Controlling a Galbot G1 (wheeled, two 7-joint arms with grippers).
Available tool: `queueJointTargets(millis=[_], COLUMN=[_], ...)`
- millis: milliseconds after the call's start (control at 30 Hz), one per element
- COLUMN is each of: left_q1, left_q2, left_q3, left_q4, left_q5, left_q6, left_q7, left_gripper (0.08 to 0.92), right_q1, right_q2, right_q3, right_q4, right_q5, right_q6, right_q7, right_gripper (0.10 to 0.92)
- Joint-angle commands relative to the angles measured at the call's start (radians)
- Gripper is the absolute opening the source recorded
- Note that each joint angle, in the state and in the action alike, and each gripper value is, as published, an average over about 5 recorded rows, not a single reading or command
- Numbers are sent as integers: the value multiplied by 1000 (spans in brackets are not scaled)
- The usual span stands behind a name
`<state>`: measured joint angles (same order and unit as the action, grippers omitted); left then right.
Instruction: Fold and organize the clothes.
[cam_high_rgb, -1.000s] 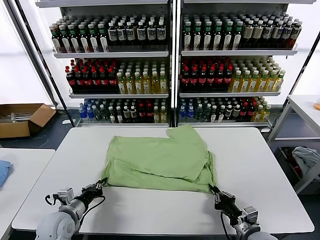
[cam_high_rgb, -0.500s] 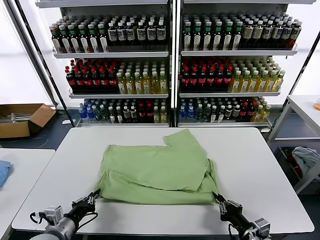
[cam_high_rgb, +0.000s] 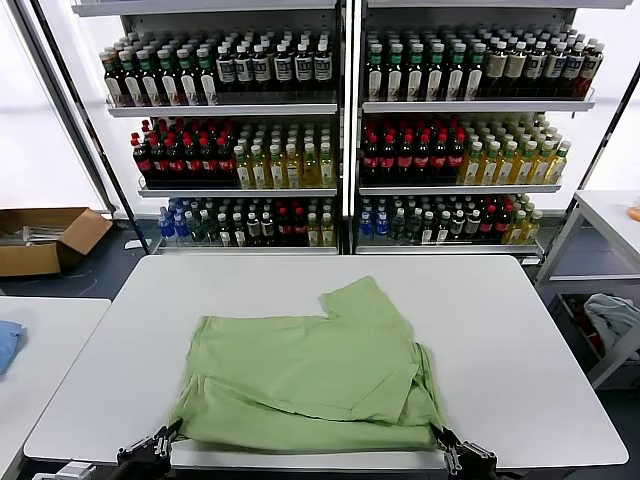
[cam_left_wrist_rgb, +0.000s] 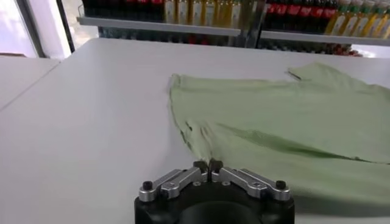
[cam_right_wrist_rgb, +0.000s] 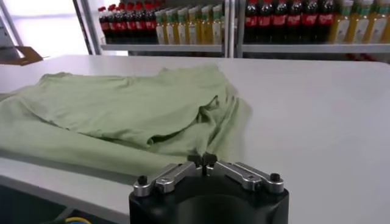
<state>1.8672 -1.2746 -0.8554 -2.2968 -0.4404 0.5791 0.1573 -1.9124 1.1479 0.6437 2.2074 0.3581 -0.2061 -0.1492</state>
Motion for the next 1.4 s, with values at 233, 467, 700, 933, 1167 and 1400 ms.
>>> queueJointTargets(millis=[233,467,700,933,1167,1400], left_q1=[-104,-330,-542,-683,-802,-896], left_q2=[137,270,348,385,384,360], left_q3=[-146,10,140,246,339,416], left_q4=[-38,153,370,499,625,723], left_q5=[-145,-154,-214,-226,-225,-223], left_q6=[-2,-12,-10,-3,-3,-3], left_q7=[12,28,19,16,3,-29], left_gripper=[403,594,783,822,823,823], right_q1=[239,671,1029,1207,1324,1390], right_q2=[-53,-167,-165,-98,-25,24], right_q3=[24,-112,-328,-434,-498,-535], right_q4=[20,-241,-522,-714,-881,-992], right_q5=[155,238,261,251,211,165], right_q6=[21,-122,-209,-264,-283,-284], right_q7=[59,-66,-135,-146,-148,-130], right_gripper=[535,734,821,823,823,823])
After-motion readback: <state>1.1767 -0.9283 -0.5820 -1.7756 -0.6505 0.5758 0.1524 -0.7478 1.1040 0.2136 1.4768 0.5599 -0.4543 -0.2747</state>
